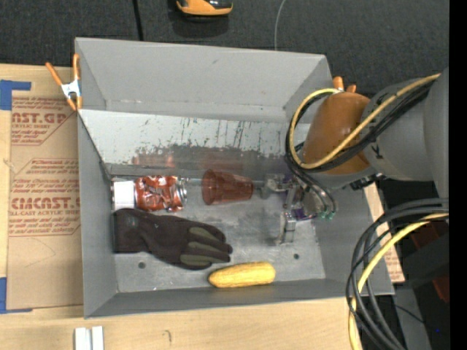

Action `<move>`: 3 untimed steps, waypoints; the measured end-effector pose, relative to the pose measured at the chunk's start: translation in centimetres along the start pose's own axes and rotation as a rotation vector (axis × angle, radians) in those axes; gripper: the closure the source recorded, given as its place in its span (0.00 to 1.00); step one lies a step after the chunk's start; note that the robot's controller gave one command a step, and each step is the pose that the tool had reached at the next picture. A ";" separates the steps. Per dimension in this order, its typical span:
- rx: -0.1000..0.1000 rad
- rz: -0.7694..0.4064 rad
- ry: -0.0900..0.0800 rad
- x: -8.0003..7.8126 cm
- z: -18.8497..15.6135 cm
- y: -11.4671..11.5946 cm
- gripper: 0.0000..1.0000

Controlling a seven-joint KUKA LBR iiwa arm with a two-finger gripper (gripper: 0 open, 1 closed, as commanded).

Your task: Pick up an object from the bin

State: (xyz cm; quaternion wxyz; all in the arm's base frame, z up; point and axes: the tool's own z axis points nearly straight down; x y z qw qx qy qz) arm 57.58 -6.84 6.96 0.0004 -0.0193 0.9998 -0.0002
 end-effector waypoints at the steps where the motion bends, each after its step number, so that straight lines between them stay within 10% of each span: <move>1: 0.000 -0.038 0.000 0.2 -0.5 5.3 0.00; 3: -0.001 -0.056 0.006 -0.1 -5.5 10.3 0.00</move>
Offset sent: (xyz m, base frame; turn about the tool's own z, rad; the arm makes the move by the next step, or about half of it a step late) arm -0.0220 0.0532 0.0007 -0.0949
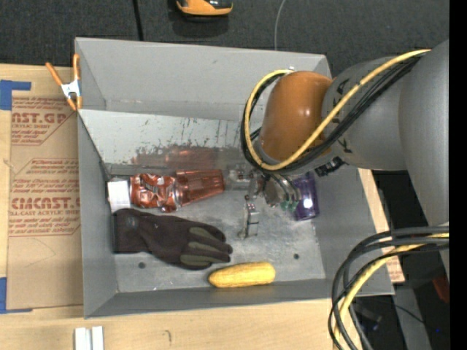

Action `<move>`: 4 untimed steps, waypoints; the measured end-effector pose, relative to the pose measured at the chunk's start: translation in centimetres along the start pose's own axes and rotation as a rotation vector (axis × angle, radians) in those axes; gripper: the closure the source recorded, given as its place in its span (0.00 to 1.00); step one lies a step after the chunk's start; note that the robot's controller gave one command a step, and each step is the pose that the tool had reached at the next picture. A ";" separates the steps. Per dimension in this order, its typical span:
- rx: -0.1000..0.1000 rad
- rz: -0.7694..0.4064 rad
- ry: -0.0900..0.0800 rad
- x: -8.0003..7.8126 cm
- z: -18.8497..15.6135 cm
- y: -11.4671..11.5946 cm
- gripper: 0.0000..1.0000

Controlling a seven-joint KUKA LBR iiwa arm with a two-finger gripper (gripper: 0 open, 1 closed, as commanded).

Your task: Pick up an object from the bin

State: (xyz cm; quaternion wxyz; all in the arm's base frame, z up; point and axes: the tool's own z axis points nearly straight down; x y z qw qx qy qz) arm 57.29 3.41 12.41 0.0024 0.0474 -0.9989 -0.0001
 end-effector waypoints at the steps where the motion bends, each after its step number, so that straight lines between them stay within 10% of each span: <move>1: 0.001 0.049 -0.015 1.7 -0.4 2.4 0.00; 2: 0.003 -0.054 -0.005 2.5 3.1 5.6 0.00; 3: 0.000 0.126 -0.006 1.4 5.4 9.0 1.00; 4: 0.000 0.126 -0.006 1.4 5.4 9.0 1.00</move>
Offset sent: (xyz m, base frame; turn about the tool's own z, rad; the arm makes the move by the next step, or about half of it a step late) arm -0.0368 0.0810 -0.0541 -0.1608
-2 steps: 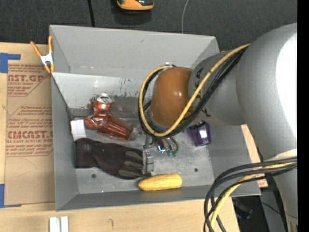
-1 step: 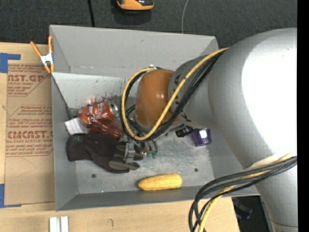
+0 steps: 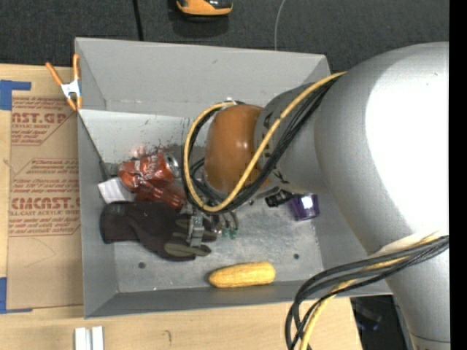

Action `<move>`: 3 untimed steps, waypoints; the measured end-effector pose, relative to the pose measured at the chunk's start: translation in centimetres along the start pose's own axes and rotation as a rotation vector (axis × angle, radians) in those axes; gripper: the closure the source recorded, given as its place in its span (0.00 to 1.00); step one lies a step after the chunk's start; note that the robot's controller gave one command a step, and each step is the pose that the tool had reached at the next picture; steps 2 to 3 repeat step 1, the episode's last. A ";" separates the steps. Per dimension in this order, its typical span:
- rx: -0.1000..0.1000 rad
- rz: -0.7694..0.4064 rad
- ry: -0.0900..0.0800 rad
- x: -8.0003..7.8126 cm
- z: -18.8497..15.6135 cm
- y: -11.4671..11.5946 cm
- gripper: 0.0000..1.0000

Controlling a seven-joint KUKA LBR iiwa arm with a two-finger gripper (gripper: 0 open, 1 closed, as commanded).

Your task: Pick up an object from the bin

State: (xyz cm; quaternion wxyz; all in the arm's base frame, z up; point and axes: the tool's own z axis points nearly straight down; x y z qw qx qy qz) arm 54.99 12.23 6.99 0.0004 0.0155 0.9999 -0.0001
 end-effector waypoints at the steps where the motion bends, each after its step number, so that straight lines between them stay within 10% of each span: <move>1: -0.002 -0.043 -0.003 1.1 -15.5 0.3 1.00; 3: -0.002 -0.043 -0.003 1.1 -15.5 0.3 1.00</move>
Offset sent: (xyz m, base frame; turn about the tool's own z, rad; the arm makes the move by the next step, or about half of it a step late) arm 0.0000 0.0000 0.0000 0.0000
